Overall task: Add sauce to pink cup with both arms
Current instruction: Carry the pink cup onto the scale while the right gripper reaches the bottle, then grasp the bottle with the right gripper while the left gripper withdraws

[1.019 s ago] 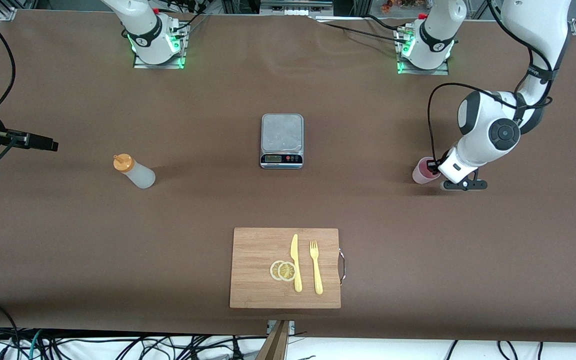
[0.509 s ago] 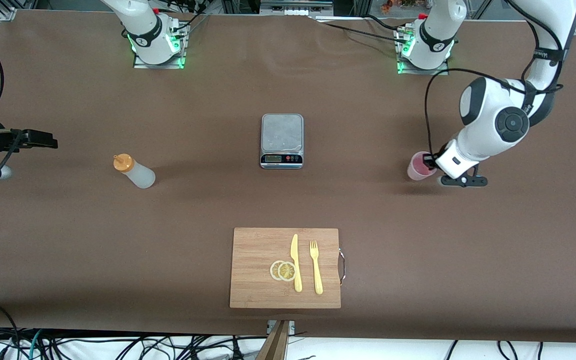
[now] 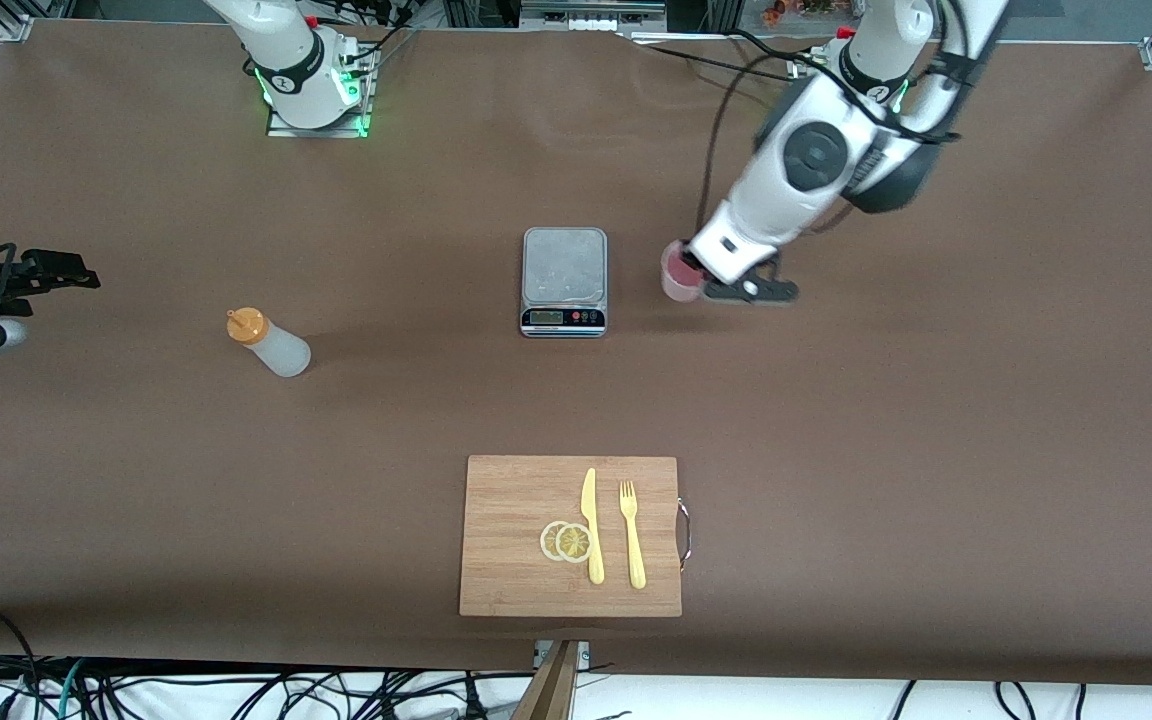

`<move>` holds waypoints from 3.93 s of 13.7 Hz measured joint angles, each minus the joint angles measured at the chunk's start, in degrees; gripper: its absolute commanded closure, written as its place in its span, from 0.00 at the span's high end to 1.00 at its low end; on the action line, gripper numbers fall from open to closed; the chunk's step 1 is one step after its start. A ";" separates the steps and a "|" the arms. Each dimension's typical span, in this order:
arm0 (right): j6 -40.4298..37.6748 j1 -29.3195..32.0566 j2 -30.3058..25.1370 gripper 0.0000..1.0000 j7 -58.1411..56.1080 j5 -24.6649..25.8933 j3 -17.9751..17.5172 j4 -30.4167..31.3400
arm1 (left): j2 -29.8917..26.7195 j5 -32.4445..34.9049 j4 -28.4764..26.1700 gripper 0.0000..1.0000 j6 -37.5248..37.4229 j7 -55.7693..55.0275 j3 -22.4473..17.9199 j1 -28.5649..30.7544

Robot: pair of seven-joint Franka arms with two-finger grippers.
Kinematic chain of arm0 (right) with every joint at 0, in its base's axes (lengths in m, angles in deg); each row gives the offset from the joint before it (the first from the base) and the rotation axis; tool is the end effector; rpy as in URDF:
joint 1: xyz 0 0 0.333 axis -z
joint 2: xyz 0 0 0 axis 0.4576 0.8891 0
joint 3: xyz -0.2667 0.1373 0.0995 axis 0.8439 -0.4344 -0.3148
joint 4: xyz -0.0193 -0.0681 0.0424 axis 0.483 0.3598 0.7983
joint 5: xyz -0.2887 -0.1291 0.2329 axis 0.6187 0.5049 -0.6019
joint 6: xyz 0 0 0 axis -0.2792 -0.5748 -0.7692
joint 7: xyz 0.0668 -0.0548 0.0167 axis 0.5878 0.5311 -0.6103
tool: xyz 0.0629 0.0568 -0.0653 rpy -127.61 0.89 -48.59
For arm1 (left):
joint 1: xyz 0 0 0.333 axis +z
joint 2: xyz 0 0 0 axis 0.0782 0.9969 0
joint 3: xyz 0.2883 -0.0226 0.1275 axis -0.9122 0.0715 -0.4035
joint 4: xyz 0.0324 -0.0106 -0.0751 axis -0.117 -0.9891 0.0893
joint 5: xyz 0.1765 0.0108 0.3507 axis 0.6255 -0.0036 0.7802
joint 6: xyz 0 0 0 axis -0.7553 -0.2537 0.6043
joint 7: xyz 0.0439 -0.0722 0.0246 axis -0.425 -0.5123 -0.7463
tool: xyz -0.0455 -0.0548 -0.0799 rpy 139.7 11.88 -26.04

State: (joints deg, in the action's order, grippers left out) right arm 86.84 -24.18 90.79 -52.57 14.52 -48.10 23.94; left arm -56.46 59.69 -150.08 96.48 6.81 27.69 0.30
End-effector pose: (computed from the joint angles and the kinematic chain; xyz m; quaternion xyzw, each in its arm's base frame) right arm 0.6114 -0.1142 0.4668 -0.9627 -0.2153 0.1503 0.0656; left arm 0.4419 -0.3381 0.3377 0.9949 0.0294 -0.0710 0.0649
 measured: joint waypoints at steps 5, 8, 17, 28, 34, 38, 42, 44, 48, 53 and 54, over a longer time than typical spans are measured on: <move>0.42 5.55 6.34 1.00 -17.92 -10.46 0.03 0.20 | 4.81 0.01 0.45 0.00 8.41 -15.61 4.32 -7.43; 0.44 7.72 9.07 1.00 -27.52 -15.73 0.02 0.32 | 9.41 1.84 2.40 0.00 11.04 -18.75 4.14 -10.34; 0.46 12.05 13.06 1.00 -53.59 -32.30 0.03 7.22 | 16.02 6.08 7.12 0.00 13.28 -20.14 -2.98 -15.86; 1.91 13.96 23.20 1.00 -83.18 -46.32 0.03 12.34 | 17.22 6.10 9.62 1.00 14.31 -21.04 -4.33 -17.60; 1.36 14.02 23.80 1.00 -93.05 -50.46 -0.38 12.52 | 8.99 6.11 10.23 1.00 7.95 -20.89 -5.19 -9.84; 0.97 13.83 23.83 1.00 -98.83 -52.99 -0.83 15.40 | 1.24 6.13 10.36 1.00 -2.81 -13.98 -5.36 -1.63; 0.97 12.76 23.96 1.00 -103.38 -55.35 -1.03 18.51 | -5.46 6.36 13.49 1.00 -20.16 2.80 -7.59 5.23; 0.99 12.15 23.99 1.00 -105.13 -56.69 -1.18 19.74 | -7.74 6.46 15.26 1.00 -25.86 12.46 -11.61 7.37; 1.09 10.59 24.10 1.00 -106.98 -59.15 -1.26 21.27 | -9.17 6.46 17.18 1.00 -30.97 29.00 -20.31 11.26; 1.16 8.49 24.87 0.20 -107.55 -61.73 -1.43 21.59 | -9.44 6.46 19.22 1.00 -33.38 30.91 -20.21 12.66; 1.16 8.02 24.95 0.15 -107.69 -61.89 -1.45 21.59 | -9.44 6.46 19.52 1.00 -33.38 30.91 -20.05 12.65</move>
State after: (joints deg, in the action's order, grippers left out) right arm 87.99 -16.15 115.74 -160.26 -47.37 -49.55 45.53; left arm -65.90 66.16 -130.56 63.10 37.72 7.63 12.95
